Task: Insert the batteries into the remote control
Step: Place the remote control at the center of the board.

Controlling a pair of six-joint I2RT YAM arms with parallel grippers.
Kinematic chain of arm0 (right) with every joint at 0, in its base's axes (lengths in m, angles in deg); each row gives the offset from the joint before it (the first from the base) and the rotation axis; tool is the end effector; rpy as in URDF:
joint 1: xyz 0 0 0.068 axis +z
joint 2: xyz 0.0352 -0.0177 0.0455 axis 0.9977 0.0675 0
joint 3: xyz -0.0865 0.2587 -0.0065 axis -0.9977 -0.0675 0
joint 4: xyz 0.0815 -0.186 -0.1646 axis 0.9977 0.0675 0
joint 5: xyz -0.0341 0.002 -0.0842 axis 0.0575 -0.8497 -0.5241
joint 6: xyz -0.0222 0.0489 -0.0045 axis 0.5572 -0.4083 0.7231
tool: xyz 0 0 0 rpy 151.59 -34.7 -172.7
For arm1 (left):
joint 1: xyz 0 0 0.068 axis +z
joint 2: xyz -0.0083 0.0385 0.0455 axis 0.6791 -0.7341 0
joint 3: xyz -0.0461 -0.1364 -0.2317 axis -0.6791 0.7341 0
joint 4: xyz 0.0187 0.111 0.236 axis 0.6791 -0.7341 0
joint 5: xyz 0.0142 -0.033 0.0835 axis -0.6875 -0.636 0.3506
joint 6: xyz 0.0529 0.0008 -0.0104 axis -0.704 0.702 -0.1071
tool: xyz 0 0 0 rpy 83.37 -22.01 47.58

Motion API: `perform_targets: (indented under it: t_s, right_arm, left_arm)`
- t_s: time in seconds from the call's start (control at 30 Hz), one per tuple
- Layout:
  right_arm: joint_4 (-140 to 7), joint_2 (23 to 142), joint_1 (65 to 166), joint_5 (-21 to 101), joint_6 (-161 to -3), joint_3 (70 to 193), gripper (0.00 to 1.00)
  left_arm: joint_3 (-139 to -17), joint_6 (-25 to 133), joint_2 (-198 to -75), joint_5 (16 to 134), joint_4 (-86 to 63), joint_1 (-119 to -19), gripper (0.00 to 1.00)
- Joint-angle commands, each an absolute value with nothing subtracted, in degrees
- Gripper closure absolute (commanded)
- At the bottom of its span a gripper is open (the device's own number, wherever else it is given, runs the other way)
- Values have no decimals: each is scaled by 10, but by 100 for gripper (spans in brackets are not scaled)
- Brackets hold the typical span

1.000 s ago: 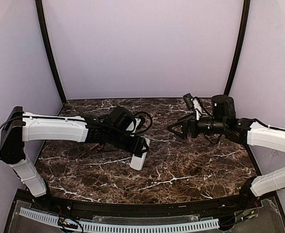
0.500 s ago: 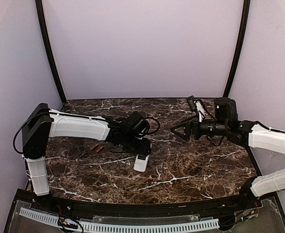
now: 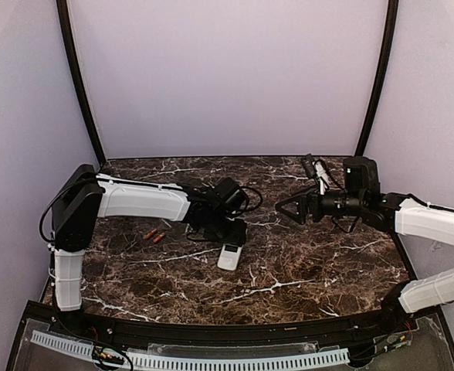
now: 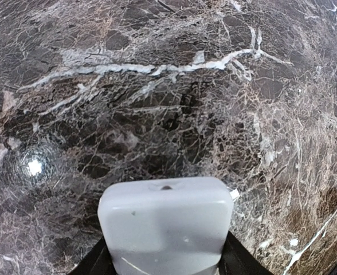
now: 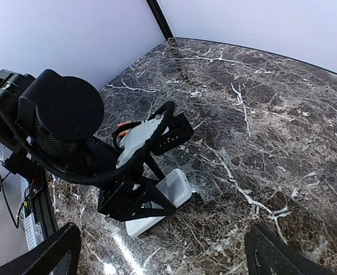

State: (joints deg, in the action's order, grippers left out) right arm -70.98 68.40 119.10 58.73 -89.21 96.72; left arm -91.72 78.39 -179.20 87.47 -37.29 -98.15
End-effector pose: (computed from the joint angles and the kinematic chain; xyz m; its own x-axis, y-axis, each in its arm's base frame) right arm 0.2102 0.1554 0.2621 -0.5121 -0.0736 -0.8558 -0.7335 0.5559 0.3911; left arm 0.2550 -0.3650 0.1783 -0.8444 0.2010 -0.4966 0.3771 0.8814 -0.2845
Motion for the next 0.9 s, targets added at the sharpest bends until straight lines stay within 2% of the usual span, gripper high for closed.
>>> perform_targets:
  t_s: [0.0,0.23,0.4,0.47,0.6,0.87]
  right_arm:
    - [-731,681,1169,604,-898,957,1]
    - [-730,683,1144,616,-896,962,1]
    - [-718,714,1136,612,-891,980,1]
    - [-710,729,1132,614,-886,991,1]
    - [-679,774,1131,604,-876,1024,2]
    - [-628,919,1139,668,-845,1110,21]
  left_arm:
    - [-930,774,-1816,886,-392,-983,46]
    - [-942,768,-1832,867,-385,-979,38]
    - [-946,760,-1821,854,-381,-976,12]
    - [-942,749,-1801,857,-374,-975,7]
    - [-895,712,-1718,874,-338,-965,2]
    - [-681,587,-1493,858,-201,-921,1]
